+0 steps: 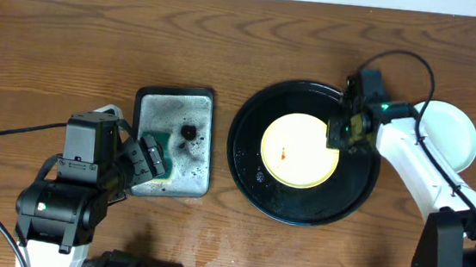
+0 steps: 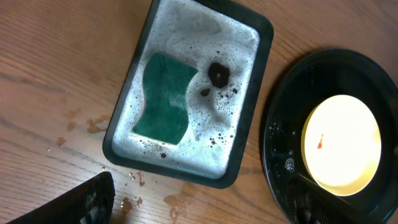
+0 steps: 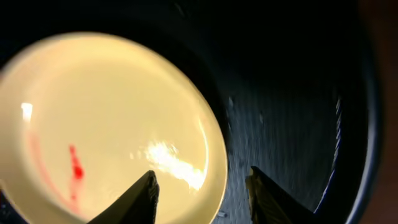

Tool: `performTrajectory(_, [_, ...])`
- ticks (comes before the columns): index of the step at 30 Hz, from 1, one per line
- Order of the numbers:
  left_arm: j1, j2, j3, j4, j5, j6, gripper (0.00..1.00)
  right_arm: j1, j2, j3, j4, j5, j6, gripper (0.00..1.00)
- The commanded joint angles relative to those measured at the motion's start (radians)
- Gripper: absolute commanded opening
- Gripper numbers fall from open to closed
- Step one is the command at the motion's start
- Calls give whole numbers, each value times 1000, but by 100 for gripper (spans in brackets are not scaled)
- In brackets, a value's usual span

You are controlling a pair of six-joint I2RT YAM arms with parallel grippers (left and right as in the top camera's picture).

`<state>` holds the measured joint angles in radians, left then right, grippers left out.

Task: Clean dirty plates on tray and stack at the side
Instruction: 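Grasp the green sponge in the sink tray with the left gripper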

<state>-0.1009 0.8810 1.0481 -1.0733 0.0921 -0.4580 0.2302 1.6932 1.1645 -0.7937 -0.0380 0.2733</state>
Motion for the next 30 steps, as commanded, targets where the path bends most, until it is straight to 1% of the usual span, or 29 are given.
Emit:
performTrajectory(1, [4,0,22,-19,28,12,88,-9,2,10,-6,-3,-142,44])
performTrajectory(2, [4,0,22,-14,32,12,88,-9,10,8,-5,4,-146,44])
performTrajectory(4, [4,6,18,-5,32,12,88,-9,35,1,-2,32,-148,40])
performTrajectory(8, [4,34,0,-23,32,12,88,-10,120,0,-2,63,-148,41])
performTrajectory(9, [4,44,-1,-37,32,12,88,-10,141,0,-2,55,-148,39])
performTrajectory(11, [4,68,-2,-57,31,13,88,-11,178,0,3,46,-148,24])
performTrajectory(12, [4,81,-3,-63,31,13,88,-11,193,0,8,42,-148,18])
performTrajectory(14, [4,110,-3,-63,31,17,88,-11,222,0,27,6,-175,15])
performTrajectory(16, [4,145,-3,-63,24,27,88,-11,238,0,37,0,-181,4])
performTrajectory(17, [4,166,-3,-62,24,43,86,-11,239,0,38,-1,-181,1])
performTrajectory(19, [4,212,-4,-63,24,74,83,-11,240,0,39,-1,-181,1])
performTrajectory(24, [4,335,-5,-39,24,136,78,-25,237,0,37,0,-168,1])
performTrajectory(30, [4,515,-37,62,24,171,67,-37,237,0,32,-24,-155,1])
